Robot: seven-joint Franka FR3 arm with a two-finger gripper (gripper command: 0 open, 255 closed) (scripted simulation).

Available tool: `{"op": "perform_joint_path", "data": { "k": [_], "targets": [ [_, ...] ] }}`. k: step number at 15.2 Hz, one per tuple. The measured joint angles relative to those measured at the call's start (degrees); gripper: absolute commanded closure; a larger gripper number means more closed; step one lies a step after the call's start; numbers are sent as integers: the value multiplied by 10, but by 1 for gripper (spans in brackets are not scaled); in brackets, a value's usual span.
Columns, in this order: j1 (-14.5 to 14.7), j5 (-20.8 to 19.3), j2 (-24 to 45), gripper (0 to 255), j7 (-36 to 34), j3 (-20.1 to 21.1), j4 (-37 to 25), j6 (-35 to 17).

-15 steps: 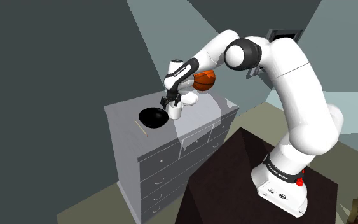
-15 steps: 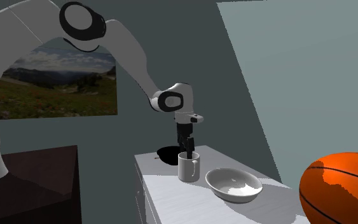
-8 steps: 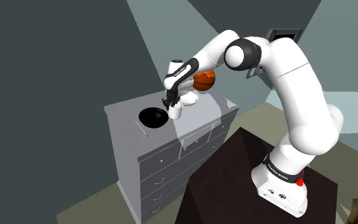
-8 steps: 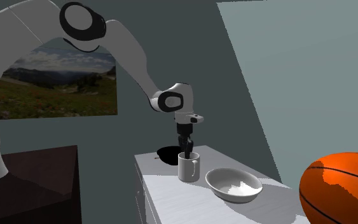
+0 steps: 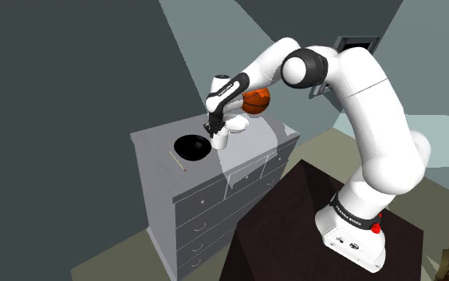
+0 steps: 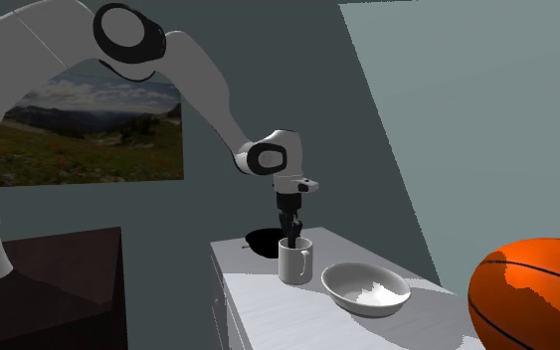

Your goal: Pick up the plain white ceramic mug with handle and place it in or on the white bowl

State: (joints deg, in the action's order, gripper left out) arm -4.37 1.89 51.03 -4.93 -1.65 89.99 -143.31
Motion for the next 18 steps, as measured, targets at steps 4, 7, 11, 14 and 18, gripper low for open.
{"op": "perform_joint_path", "data": {
  "k": [4,7,11,14,18],
  "targets": [
    [1,0,-18,255,0,0,5,12],
    [1,-1,-36,255,-1,-1,14,22],
    [1,-1,-61,255,0,-2,22,40],
    [2,-2,-79,255,-2,-2,27,51],
    [2,-2,-99,255,-1,-3,29,71]
  ]
}}
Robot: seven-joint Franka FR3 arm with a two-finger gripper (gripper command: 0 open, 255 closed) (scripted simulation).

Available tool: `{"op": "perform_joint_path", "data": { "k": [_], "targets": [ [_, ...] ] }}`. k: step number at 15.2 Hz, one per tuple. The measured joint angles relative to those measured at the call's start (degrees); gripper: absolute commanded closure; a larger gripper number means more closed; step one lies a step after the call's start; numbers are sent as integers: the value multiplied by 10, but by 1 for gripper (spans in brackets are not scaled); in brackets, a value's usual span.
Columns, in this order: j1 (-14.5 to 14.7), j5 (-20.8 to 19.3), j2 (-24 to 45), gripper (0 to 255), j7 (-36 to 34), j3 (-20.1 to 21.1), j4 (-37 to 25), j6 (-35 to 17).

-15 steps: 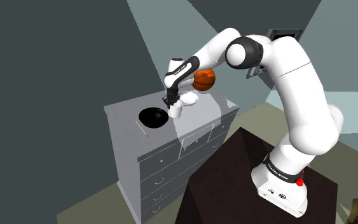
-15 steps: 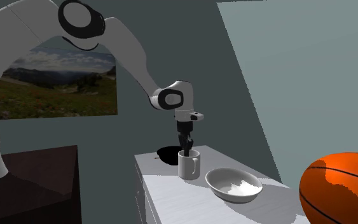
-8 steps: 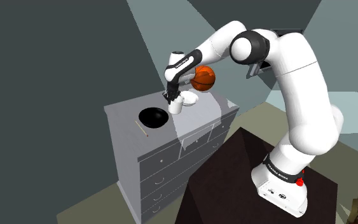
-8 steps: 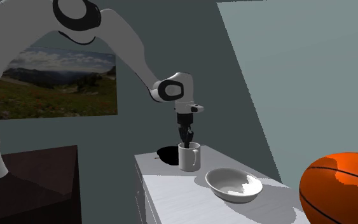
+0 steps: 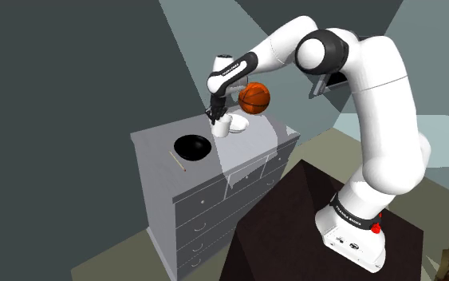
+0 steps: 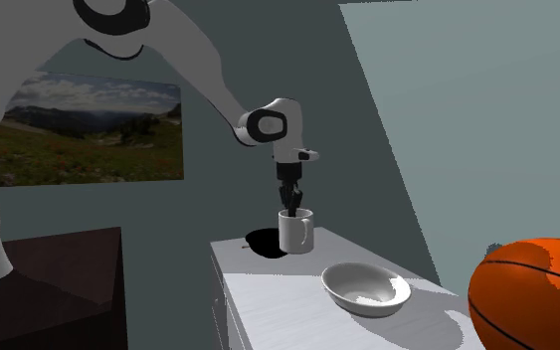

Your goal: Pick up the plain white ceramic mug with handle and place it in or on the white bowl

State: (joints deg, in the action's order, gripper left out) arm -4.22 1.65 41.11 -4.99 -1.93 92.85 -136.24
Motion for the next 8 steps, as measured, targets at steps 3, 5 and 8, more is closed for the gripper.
{"op": "perform_joint_path", "data": {
  "k": [3,5,8],
  "targets": [
    [1,-1,-18,255,-1,0,4,14],
    [1,-1,-29,255,-1,-1,4,25],
    [2,-2,-41,255,-2,-1,2,38]
  ]
}}
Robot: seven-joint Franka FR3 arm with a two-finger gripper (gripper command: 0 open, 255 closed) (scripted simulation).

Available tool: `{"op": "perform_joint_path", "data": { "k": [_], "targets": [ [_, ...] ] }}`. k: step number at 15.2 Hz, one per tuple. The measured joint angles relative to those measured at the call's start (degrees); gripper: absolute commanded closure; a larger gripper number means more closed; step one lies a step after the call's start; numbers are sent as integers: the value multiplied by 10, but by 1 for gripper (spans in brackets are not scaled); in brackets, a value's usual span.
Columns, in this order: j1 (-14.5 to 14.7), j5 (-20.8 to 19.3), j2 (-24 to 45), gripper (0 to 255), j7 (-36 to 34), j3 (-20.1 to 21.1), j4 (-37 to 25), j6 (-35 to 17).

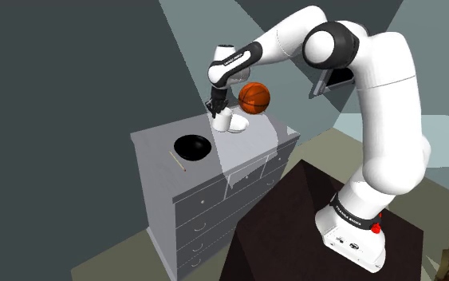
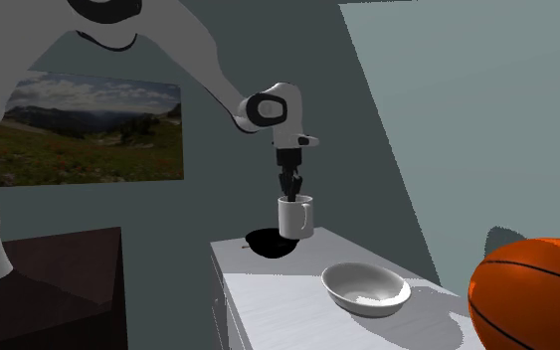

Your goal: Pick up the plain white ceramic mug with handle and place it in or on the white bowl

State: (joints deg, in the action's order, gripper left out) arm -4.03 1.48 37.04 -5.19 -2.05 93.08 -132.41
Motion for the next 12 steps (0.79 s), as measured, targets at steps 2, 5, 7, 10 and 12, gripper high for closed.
{"op": "perform_joint_path", "data": {
  "k": [2,5,7,10,12],
  "targets": [
    [-12,2,7,255,14,-1,-20,13],
    [-37,6,23,255,42,-5,-62,39],
    [-55,9,45,255,62,-7,-110,65],
    [-81,12,76,255,89,-9,-172,96],
    [-99,15,102,255,108,-11,-223,121]
  ]
}}
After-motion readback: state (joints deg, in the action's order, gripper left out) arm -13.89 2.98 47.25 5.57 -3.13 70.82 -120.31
